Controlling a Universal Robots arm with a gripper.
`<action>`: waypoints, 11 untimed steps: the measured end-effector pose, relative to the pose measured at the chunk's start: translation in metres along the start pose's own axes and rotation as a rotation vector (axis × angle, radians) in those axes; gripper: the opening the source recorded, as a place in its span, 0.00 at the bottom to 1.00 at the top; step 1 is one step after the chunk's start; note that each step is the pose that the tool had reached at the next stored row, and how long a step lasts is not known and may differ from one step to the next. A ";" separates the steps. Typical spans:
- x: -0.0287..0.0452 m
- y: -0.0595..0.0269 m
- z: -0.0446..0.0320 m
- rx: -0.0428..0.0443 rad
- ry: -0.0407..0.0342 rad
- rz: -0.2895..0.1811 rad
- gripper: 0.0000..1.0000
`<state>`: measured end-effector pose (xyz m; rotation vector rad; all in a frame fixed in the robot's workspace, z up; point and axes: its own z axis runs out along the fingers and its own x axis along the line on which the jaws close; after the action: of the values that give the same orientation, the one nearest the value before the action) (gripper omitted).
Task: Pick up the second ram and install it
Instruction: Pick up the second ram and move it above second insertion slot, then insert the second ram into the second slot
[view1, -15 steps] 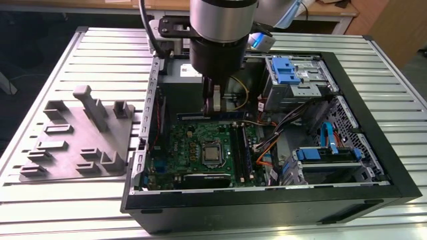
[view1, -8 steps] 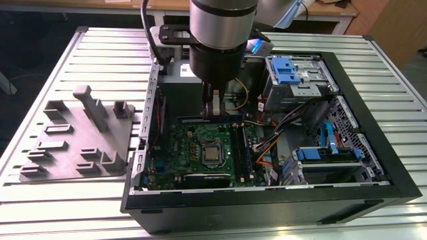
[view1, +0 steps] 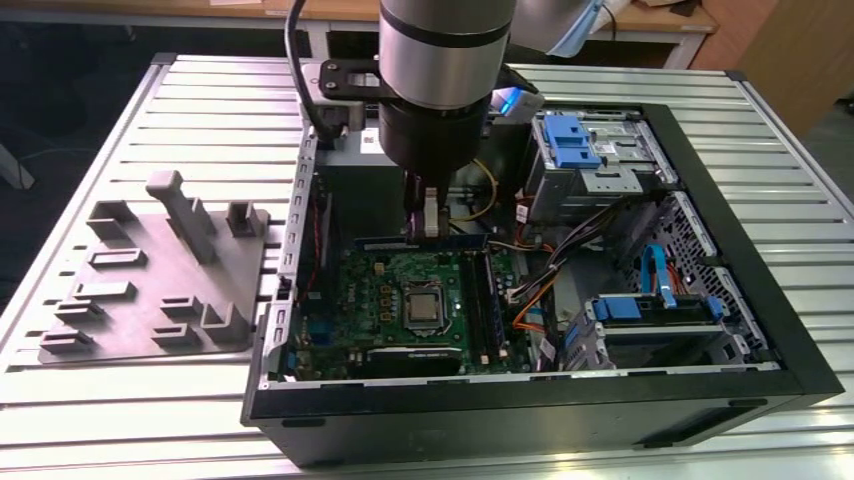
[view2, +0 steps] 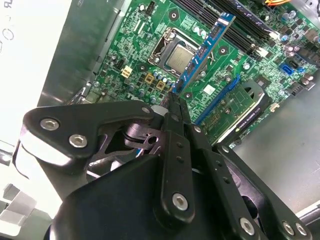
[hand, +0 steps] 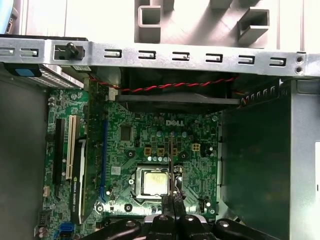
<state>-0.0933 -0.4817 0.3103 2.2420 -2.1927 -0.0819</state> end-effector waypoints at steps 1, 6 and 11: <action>0.0000 0.0000 0.0002 0.0000 -0.0001 0.000 0.11; 0.0000 0.0000 0.0004 0.0000 -0.0002 0.000 0.11; 0.0000 0.0000 0.0005 0.0001 -0.0002 0.000 0.11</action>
<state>-0.0933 -0.4817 0.3098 2.2422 -2.1928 -0.0821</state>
